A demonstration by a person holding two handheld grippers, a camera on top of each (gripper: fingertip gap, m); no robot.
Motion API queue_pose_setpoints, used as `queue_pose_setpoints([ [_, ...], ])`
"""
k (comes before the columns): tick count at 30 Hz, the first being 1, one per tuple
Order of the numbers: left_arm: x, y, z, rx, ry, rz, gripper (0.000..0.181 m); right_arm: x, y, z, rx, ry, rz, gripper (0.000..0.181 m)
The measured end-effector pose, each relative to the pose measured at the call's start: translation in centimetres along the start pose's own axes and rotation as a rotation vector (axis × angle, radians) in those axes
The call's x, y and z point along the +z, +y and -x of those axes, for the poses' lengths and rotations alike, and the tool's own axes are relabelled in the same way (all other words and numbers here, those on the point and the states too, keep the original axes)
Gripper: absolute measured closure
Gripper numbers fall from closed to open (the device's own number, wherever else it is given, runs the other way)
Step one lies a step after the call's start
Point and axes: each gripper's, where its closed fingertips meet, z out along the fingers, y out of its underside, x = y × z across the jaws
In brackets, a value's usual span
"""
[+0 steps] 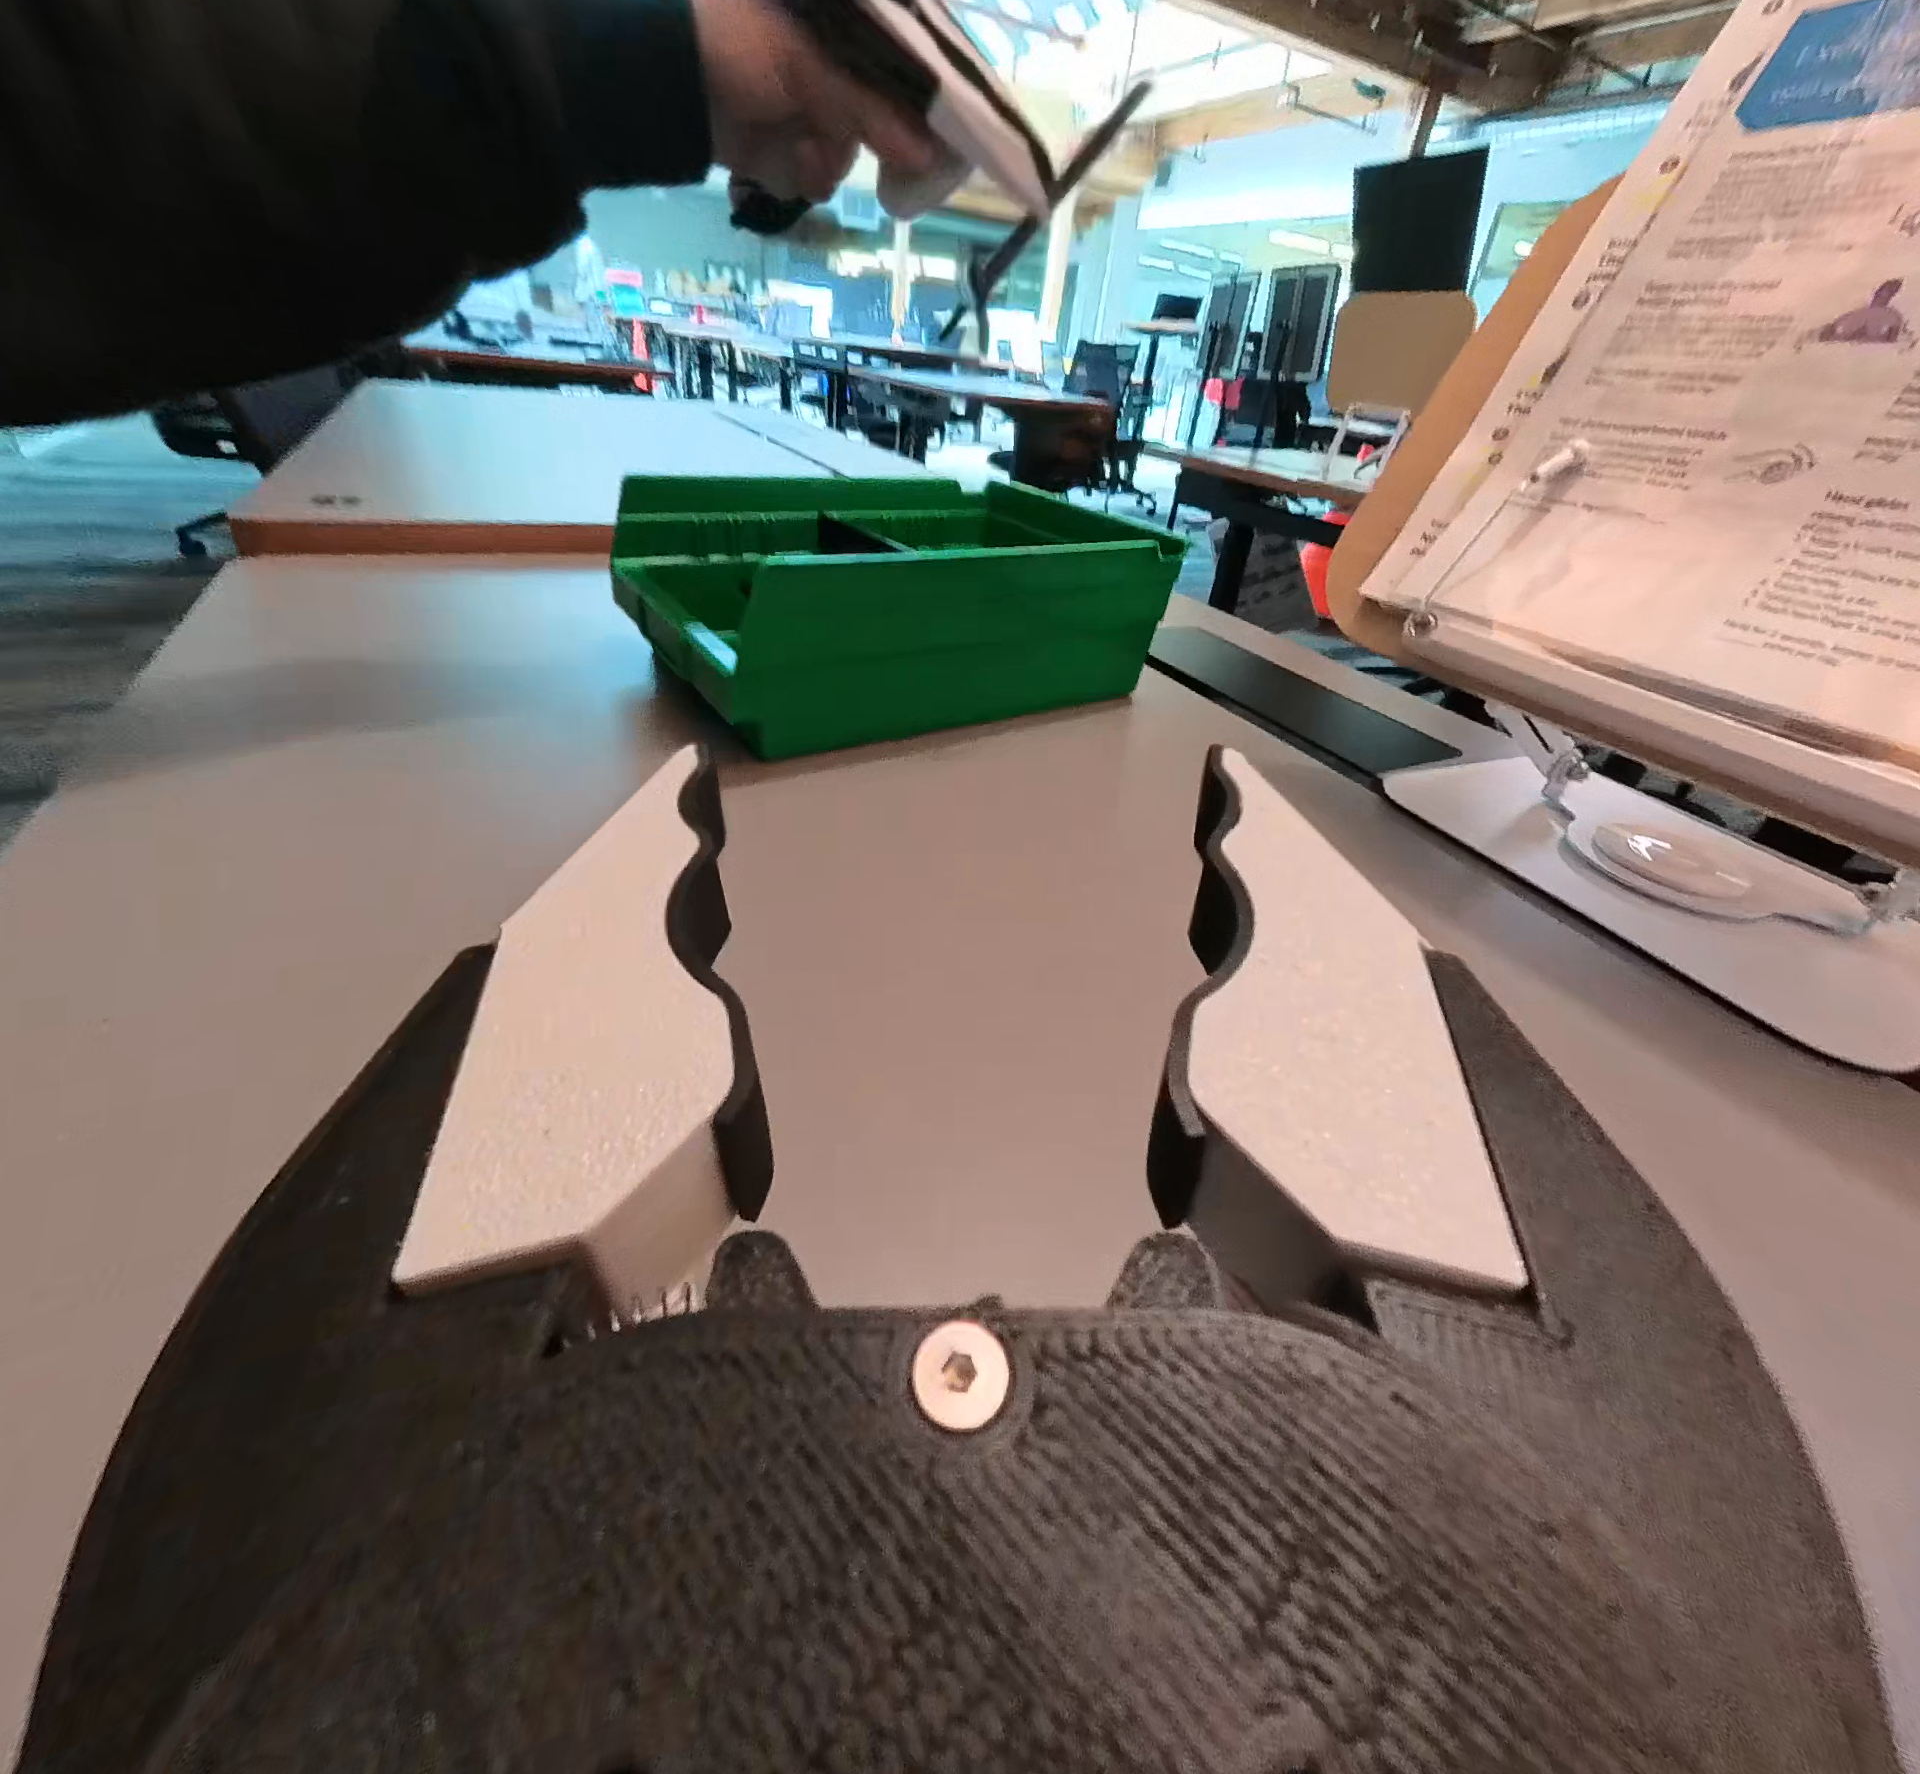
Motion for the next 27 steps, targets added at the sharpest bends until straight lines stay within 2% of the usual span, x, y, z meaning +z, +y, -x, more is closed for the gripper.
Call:
queue_pose_setpoints([
  [1, -1.8, -2.7, -1.5, -0.053, 0.019, -0.134, 0.162, 0.0, -0.6, 0.2, 0.013, -0.004, -0.031, 0.091],
  [3, -5.2, -7.4, -6.1, -0.179, 0.158, -0.414, 0.162, -0.1, -1.6, 0.6, 0.064, -0.018, -0.091, 0.092],
  [5, -7.9, -10.4, -11.4, -0.3, 0.333, -0.676, 0.162, 0.1, -1.8, 1.1, 0.143, -0.058, -0.12, 0.092],
  [7, -9.5, -11.5, -16.9, -0.436, 0.546, -0.883, 0.162, 0.1, -2.2, 1.7, 0.227, -0.106, -0.166, 0.091],
  [11, -8.8, -10.5, -25.4, -0.649, 0.84, -1.156, 0.162, -1.0, -4.9, 2.7, 0.359, -0.213, -0.343, 0.101],
  [14, -6.1, -8.9, -29.0, -0.676, 0.859, -1.222, 0.162, -2.7, -6.9, 0.9, 0.439, -0.194, -0.46, 0.109],
  [17, -4.2, -8.2, -31.3, -0.648, 0.844, -1.246, 0.162, -3.2, -6.6, -0.8, 0.337, -0.092, -0.423, 0.109],
  [21, -2.9, -8.4, -33.1, -0.578, 0.817, -1.306, 0.163, -2.2, -5.3, 1.1, 0.195, -0.144, -0.315, 0.12],
  [25, -2.5, -8.4, -33.4, -0.592, 0.838, -1.404, 0.162, -2.1, -5.1, 2.0, 0.174, -0.177, -0.336, 0.137],
  [26, -2.5, -8.3, -33.3, -0.603, 0.844, -1.429, 0.162, -2.1, -5.1, 2.1, 0.195, -0.185, -0.346, 0.139],
  [27, -2.4, -8.2, -33.2, -0.612, 0.851, -1.445, 0.162, -2.0, -5.2, 2.0, 0.226, -0.193, -0.359, 0.131],
])
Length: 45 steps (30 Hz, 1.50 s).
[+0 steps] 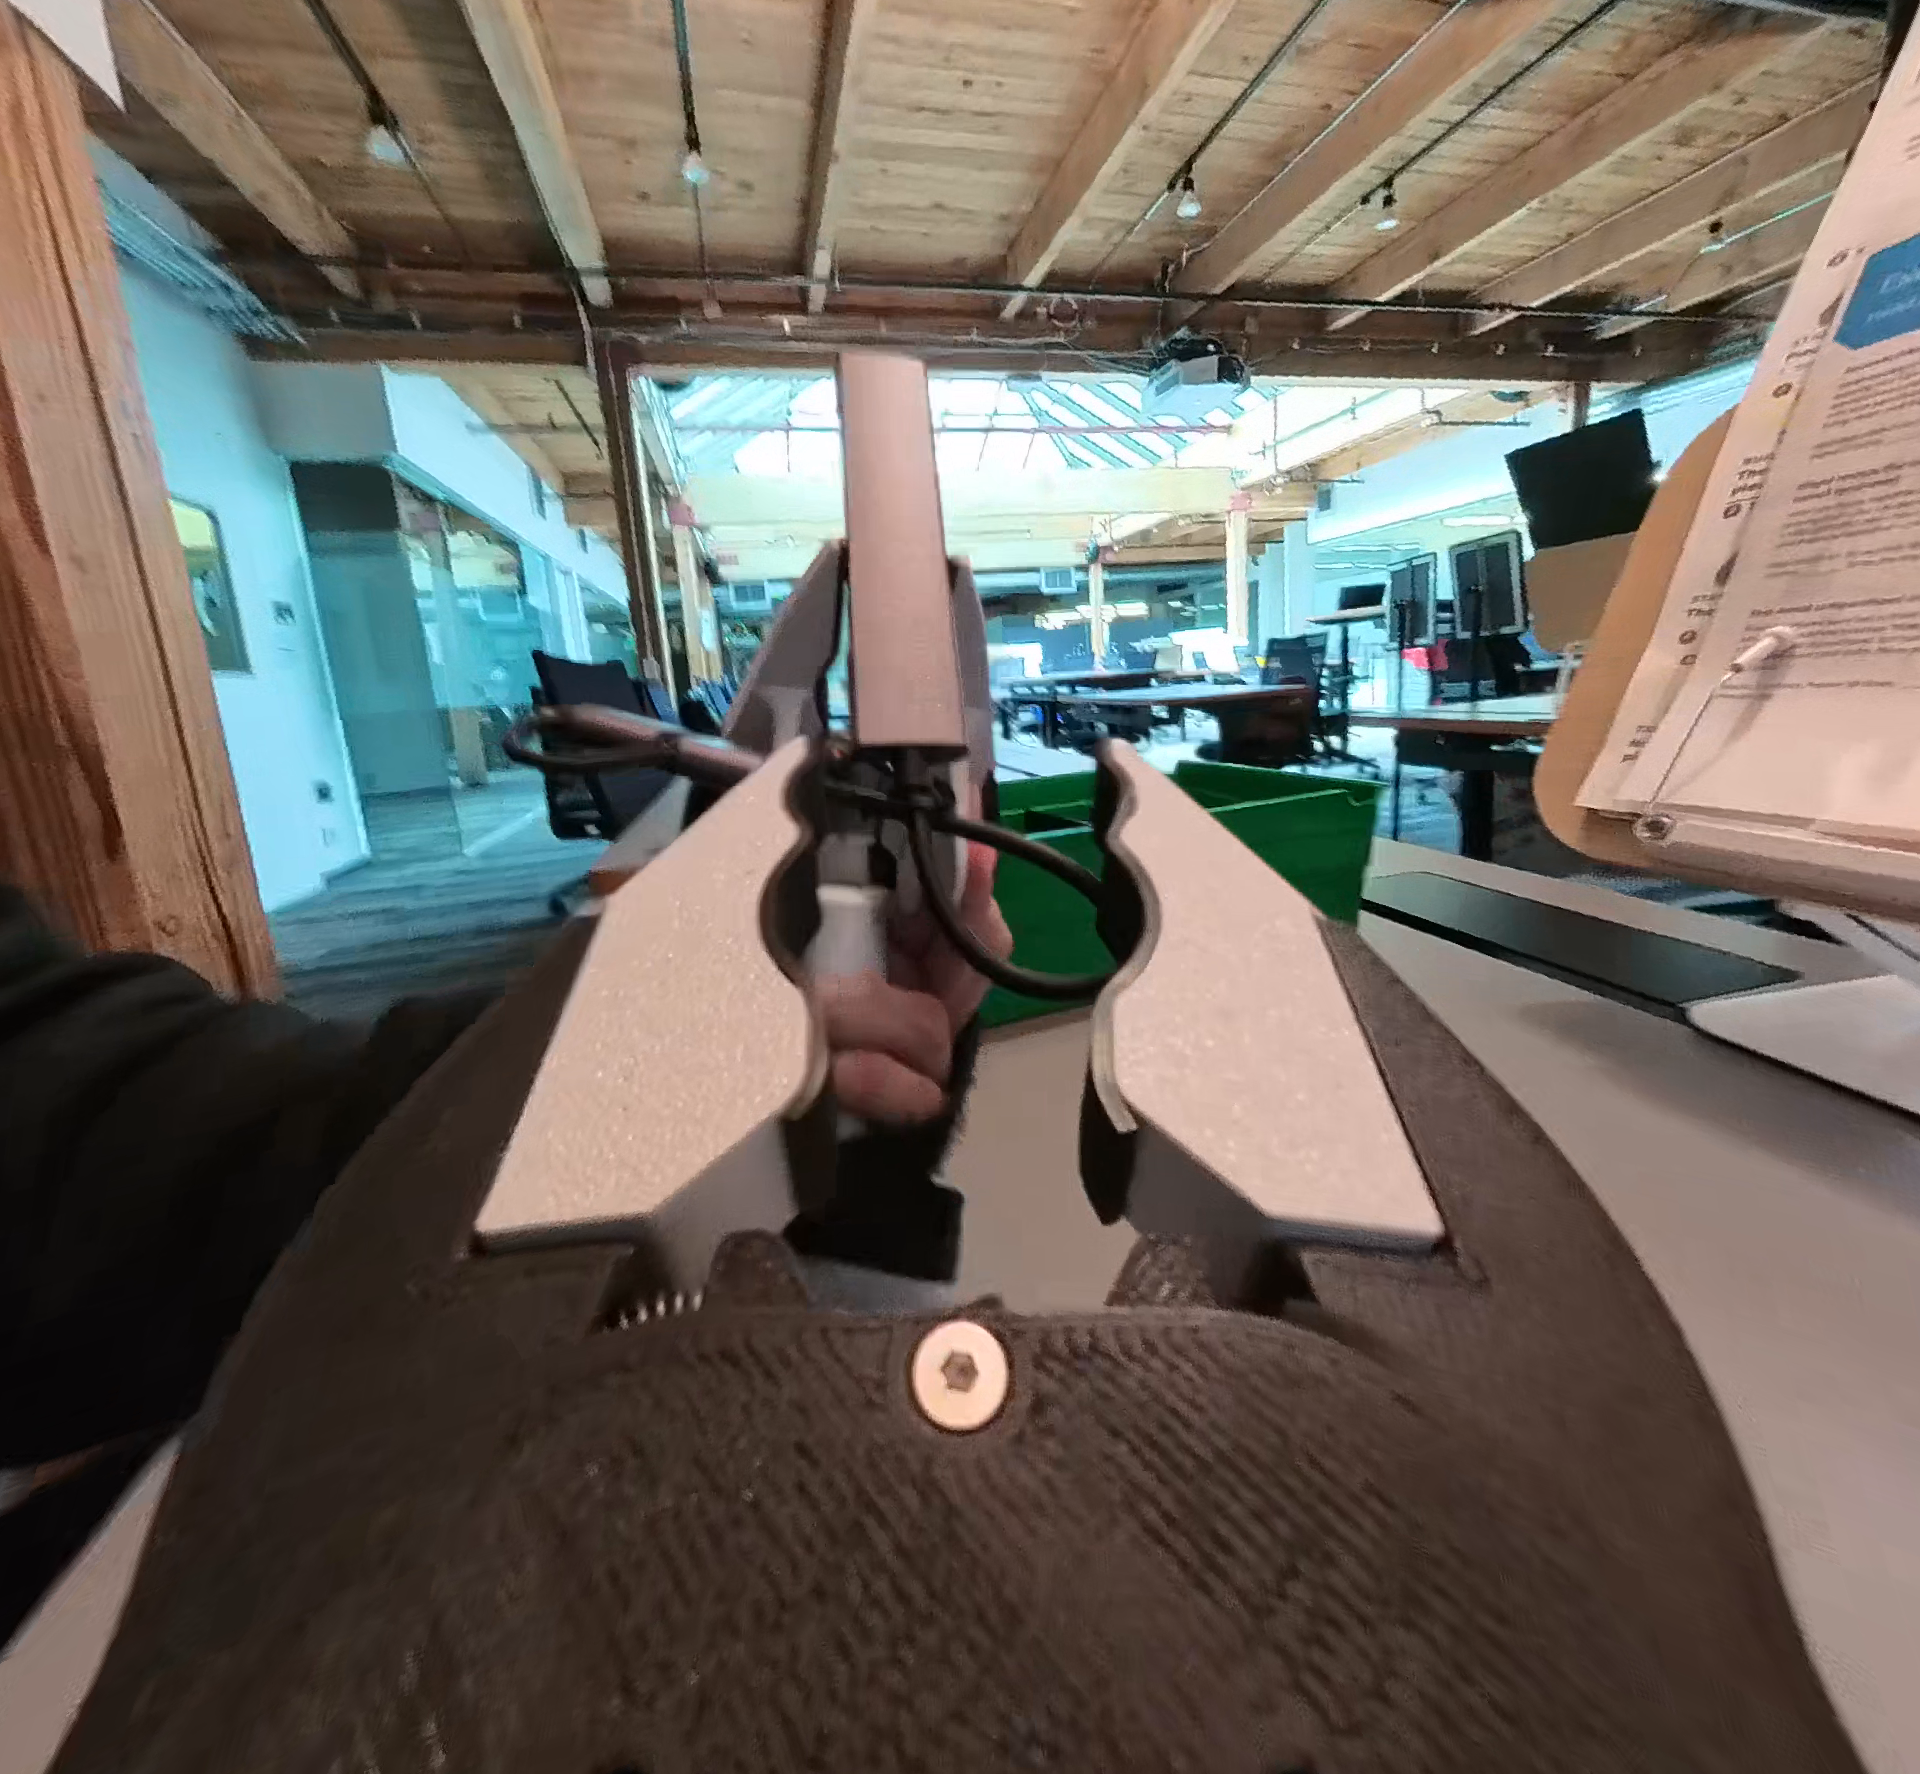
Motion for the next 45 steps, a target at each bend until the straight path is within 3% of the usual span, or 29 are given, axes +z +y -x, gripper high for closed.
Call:
queue_pose_setpoints([
  [2, -0.2, 0.7, 0.5, 0.012, -0.014, 0.017, 0.162, 0.1, -0.3, 0.0, 0.06, -0.008, -0.028, 0.121],
  [6, -0.6, 1.2, 1.1, 0.012, -0.041, 0.005, 0.162, 0.3, 1.1, -0.2, -0.026, 0.015, 0.067, 0.147],
  [10, -0.8, 1.8, 1.5, 0.013, -0.059, 0.008, 0.163, 0.6, 2.1, -0.6, -0.106, 0.071, 0.11, 0.143],
  [12, -1.0, 2.3, 1.7, 0.008, -0.072, 0.019, 0.163, 0.5, 2.4, -0.6, -0.161, 0.068, 0.133, 0.16],
  [16, -1.4, 2.5, 2.4, -0.015, -0.11, 0.049, 0.162, 0.3, 2.9, -1.6, -0.222, 0.117, 0.218, 0.16],
  [19, -2.4, 1.7, 3.8, 0.021, -0.234, 0.136, 0.159, -0.5, 3.4, -3.7, -0.336, 0.225, 0.309, 0.16],
  [22, -4.6, -0.2, 6.0, 0.121, -0.496, 0.295, 0.14, -1.6, 4.1, -5.8, -0.482, 0.327, 0.439, 0.16],
  [25, -6.8, 0.7, 7.2, 0.155, -0.721, 0.59, 0.118, -1.8, 4.7, -6.2, -0.628, 0.356, 0.53, 0.16],
  [28, -6.5, 2.7, 6.3, 0.058, -0.746, 0.701, 0.12, -1.3, 6.0, -5.3, -0.732, 0.304, 0.59, 0.16],
  [30, -6.0, 3.7, 5.8, -0.028, -0.736, 0.694, 0.129, -0.9, 6.8, -4.5, -0.774, 0.263, 0.607, 0.16],
  [33, -5.8, 4.8, 5.9, -0.15, -0.73, 0.636, 0.171, -0.8, 7.2, -3.9, -0.75, 0.239, 0.594, 0.16],
  [36, -5.8, 5.0, 5.9, -0.341, -0.711, 0.544, 0.174, -0.8, 7.0, -3.6, -0.704, 0.191, 0.551, 0.16],
  [40, -5.6, 4.4, 5.7, -0.586, -0.651, 0.388, 0.175, -0.4, 5.0, -2.4, -0.612, 0.139, 0.375, 0.155],
  [45, -5.4, 4.7, 5.6, -0.658, -0.634, 0.319, 0.175, -0.6, 3.7, -2.4, -0.57, 0.144, 0.294, 0.146],
])
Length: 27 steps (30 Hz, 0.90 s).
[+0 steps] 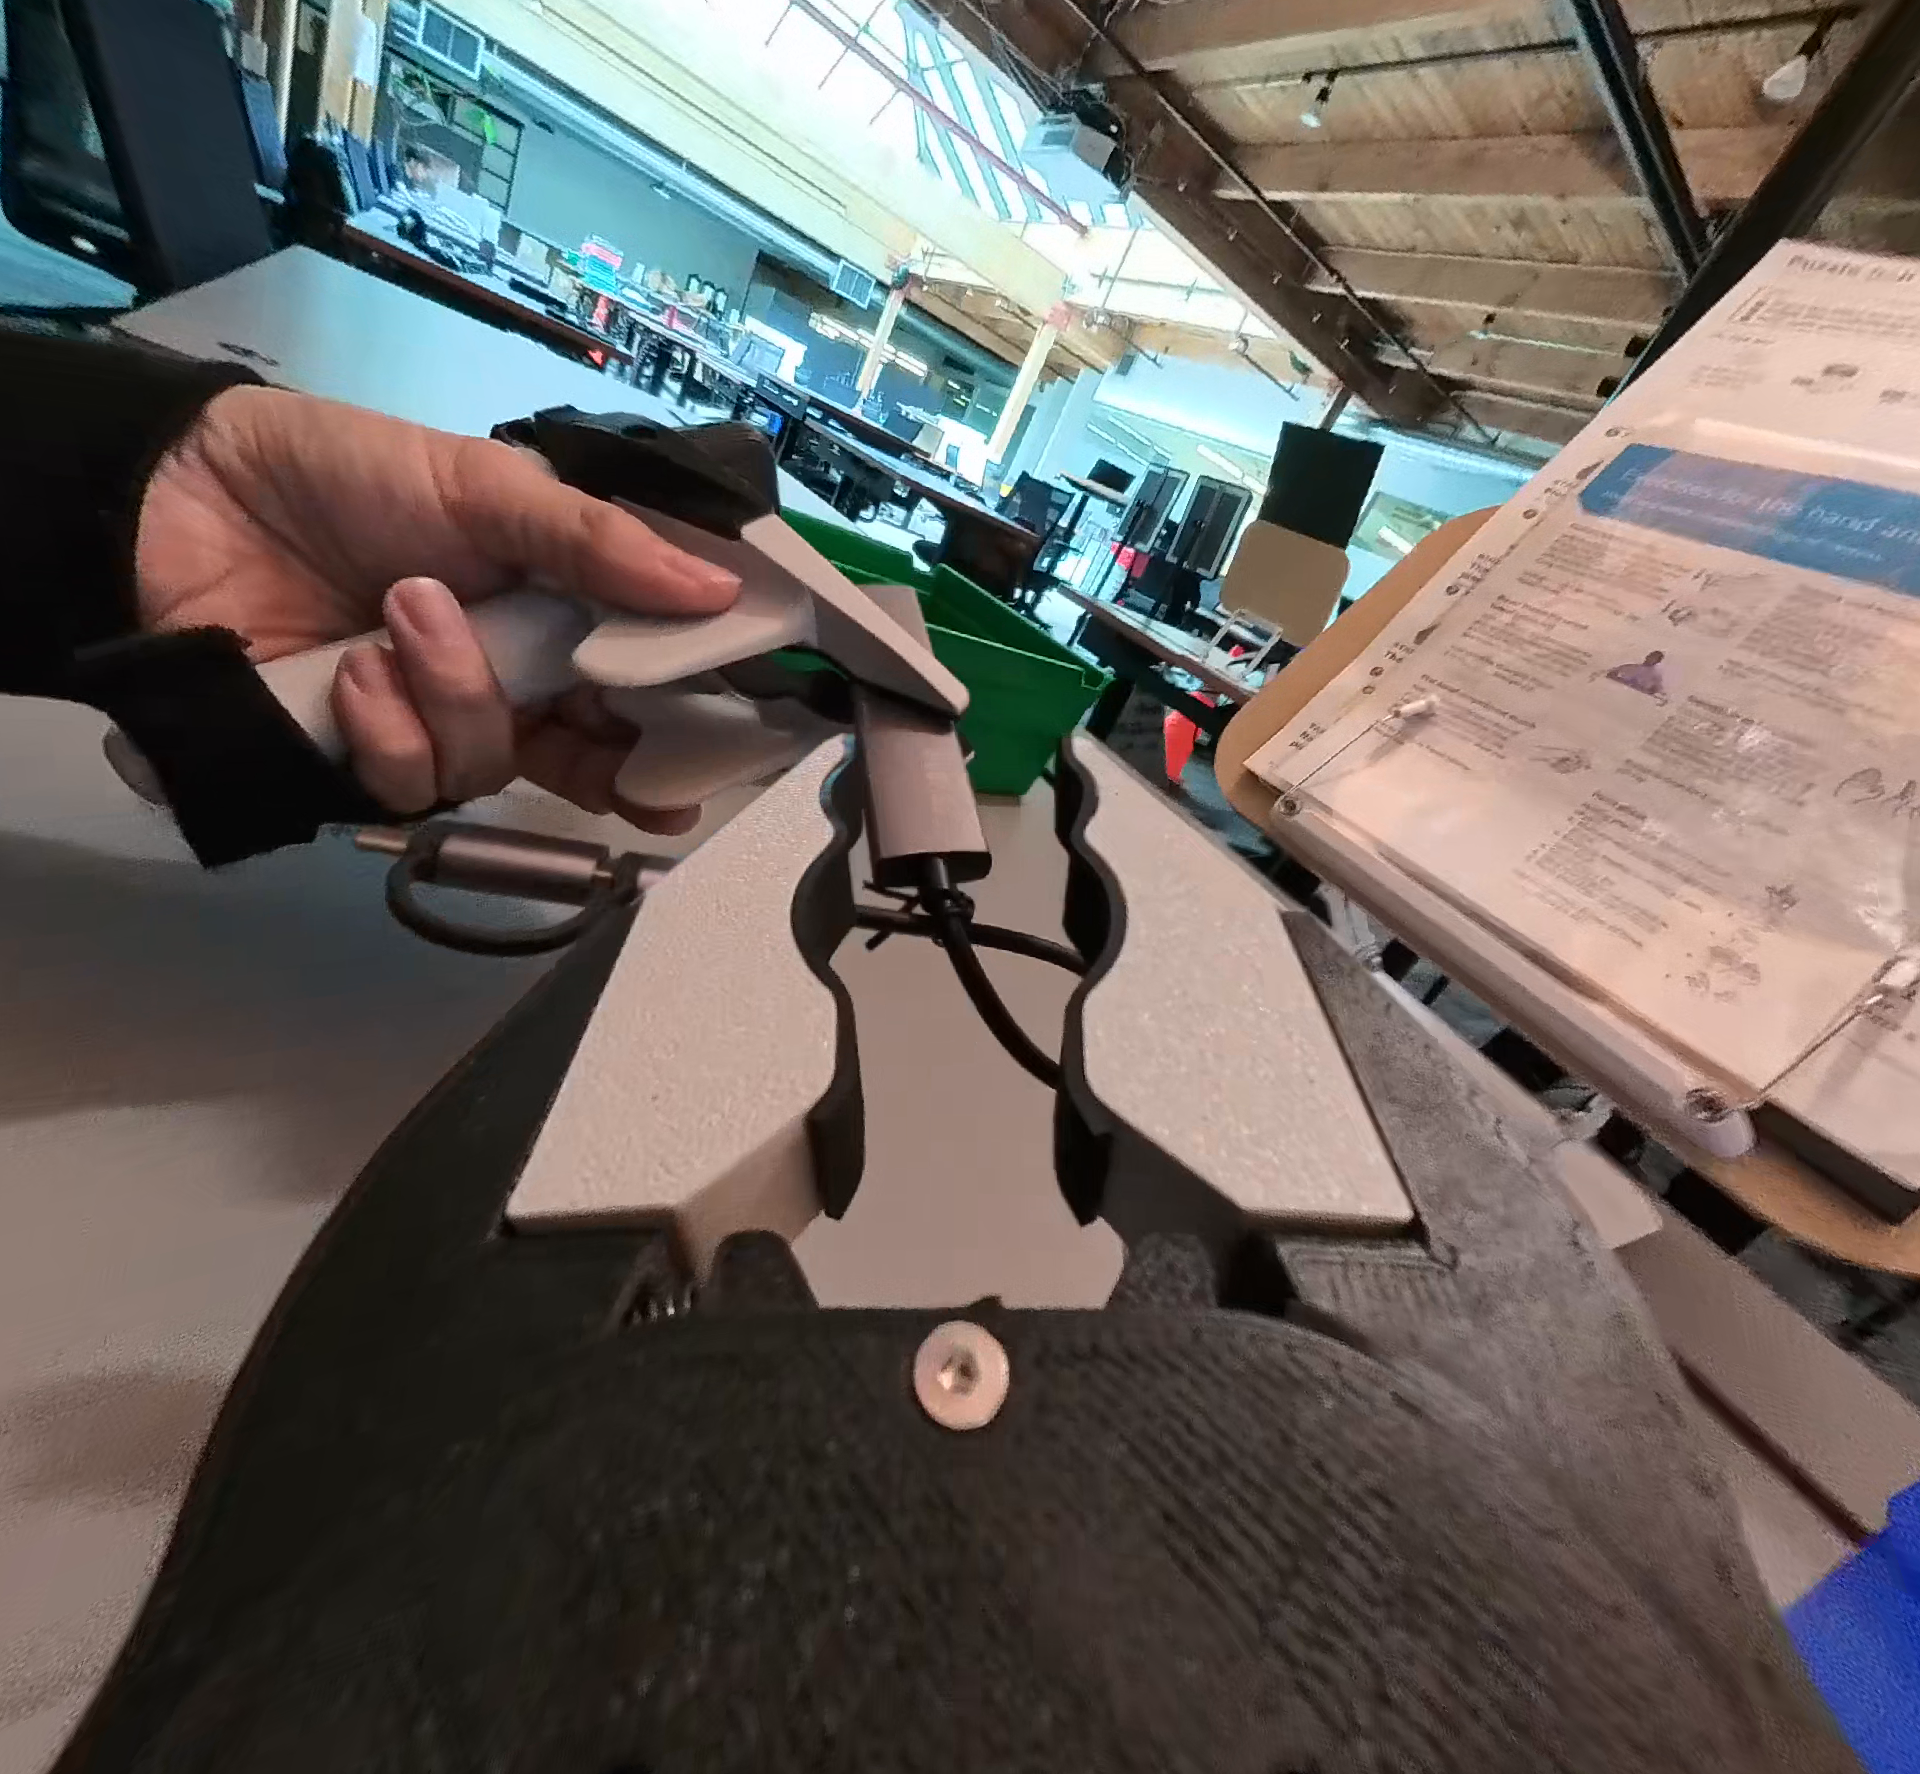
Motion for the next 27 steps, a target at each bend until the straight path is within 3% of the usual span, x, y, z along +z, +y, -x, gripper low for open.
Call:
queue_pose_setpoints([
  [2, -0.1, -0.2, 0.9, 0.016, -0.048, -0.004, 0.175, -0.6, -1.6, -0.9, -0.121, 0.083, -0.049, 0.141],
  [4, -0.5, -0.7, 2.0, 0.063, -0.115, -0.017, 0.175, -1.0, -3.4, -0.5, -0.074, 0.046, -0.126, 0.139],
  [6, -0.6, -0.7, 1.7, 0.071, -0.102, -0.015, 0.175, -0.7, -2.6, 0.3, 0.017, -0.028, -0.102, 0.136],
  [9, -0.3, -0.5, 1.4, 0.053, -0.083, -0.01, 0.176, 0.1, -0.1, 0.7, 0.004, -0.025, 0.012, 0.135],
  [12, -0.1, -0.3, 1.3, 0.057, -0.08, -0.006, 0.175, 0.5, 1.4, 0.6, 0.021, -0.018, 0.088, 0.147],
  [16, 0.5, 0.1, 1.1, 0.01, -0.041, -0.019, 0.173, 0.6, 2.2, 0.1, 0.156, -0.01, 0.08, 0.15],
  [27, 1.1, -0.1, 0.6, -0.077, 0.011, -0.057, 0.172, 0.5, 1.8, 0.1, 0.181, -0.026, 0.025, 0.158],
])
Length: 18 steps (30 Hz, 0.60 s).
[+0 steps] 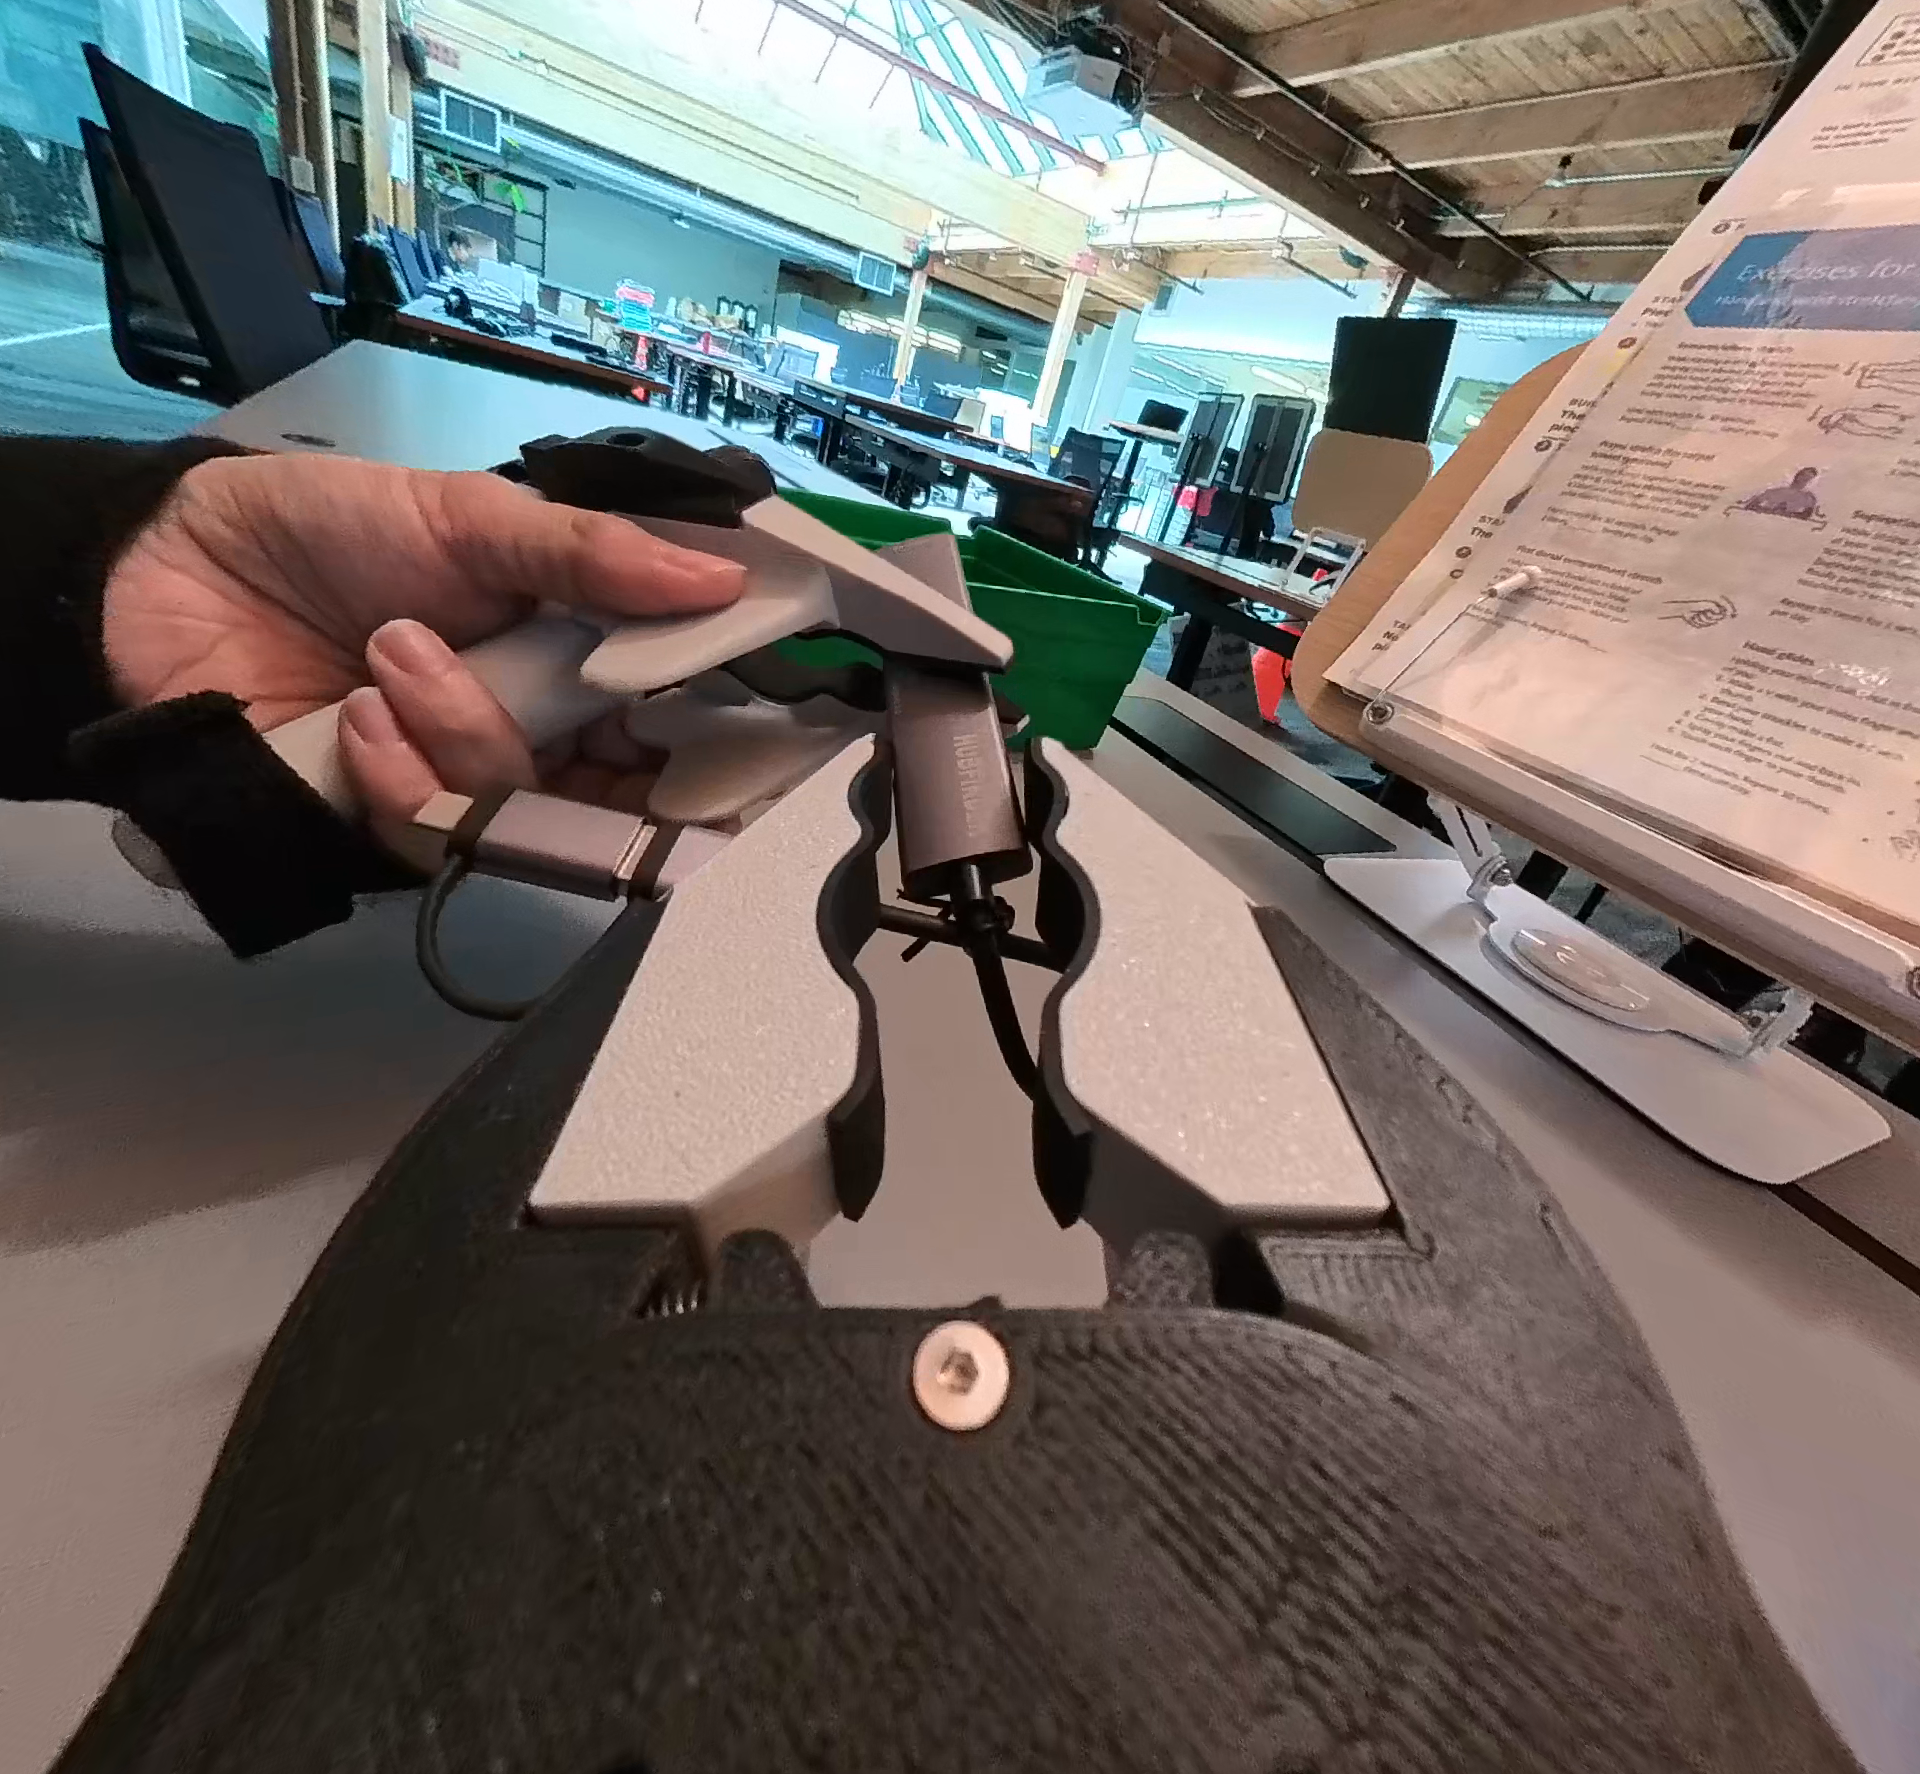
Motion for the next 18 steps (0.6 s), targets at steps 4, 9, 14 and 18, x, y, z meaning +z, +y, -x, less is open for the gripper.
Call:
queue_pose_setpoints([
  [4, 0.12, -0.1, -0.04, -0.035, 0.007, -0.015, 0.172, 0.01, 0.01, -0.11, -0.015, 0.009, -0.01, 0.158],
  [9, 0.05, -0.35, 0.11, -0.09, 0.012, -0.041, 0.172, 0.15, -0.02, -0.27, -0.129, 0.042, -0.025, 0.156],
  [14, 0.01, -0.31, -0.28, -0.123, 0.02, -0.04, 0.17, 0.19, -0.15, -0.24, -0.228, 0.045, -0.047, 0.156],
  [18, 0.09, -0.23, -0.79, -0.12, 0.029, -0.019, 0.17, 0.16, -0.47, -0.21, -0.226, 0.032, -0.078, 0.156],
])
